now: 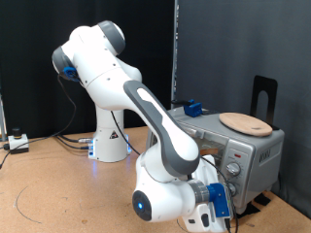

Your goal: Make a piece of toast with the oven

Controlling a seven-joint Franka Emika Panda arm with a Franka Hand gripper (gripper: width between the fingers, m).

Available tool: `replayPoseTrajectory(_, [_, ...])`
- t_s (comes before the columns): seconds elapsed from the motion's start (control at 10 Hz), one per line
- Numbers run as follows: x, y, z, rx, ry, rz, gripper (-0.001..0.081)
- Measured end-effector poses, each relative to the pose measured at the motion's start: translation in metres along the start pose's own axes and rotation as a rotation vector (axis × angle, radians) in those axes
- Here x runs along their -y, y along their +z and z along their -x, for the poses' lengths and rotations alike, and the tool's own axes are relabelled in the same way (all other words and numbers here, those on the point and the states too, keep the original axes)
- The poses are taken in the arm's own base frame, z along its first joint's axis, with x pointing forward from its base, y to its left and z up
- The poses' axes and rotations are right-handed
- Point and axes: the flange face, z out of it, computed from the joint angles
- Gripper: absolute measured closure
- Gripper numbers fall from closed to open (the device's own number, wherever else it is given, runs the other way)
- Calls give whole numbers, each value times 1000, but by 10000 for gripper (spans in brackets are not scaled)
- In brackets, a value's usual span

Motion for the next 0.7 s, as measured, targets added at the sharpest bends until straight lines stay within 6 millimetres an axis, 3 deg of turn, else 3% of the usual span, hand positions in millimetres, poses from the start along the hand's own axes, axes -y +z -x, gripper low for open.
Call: replayPoseTrajectory(0.7, [-1, -1, 2, -12, -15, -4, 706])
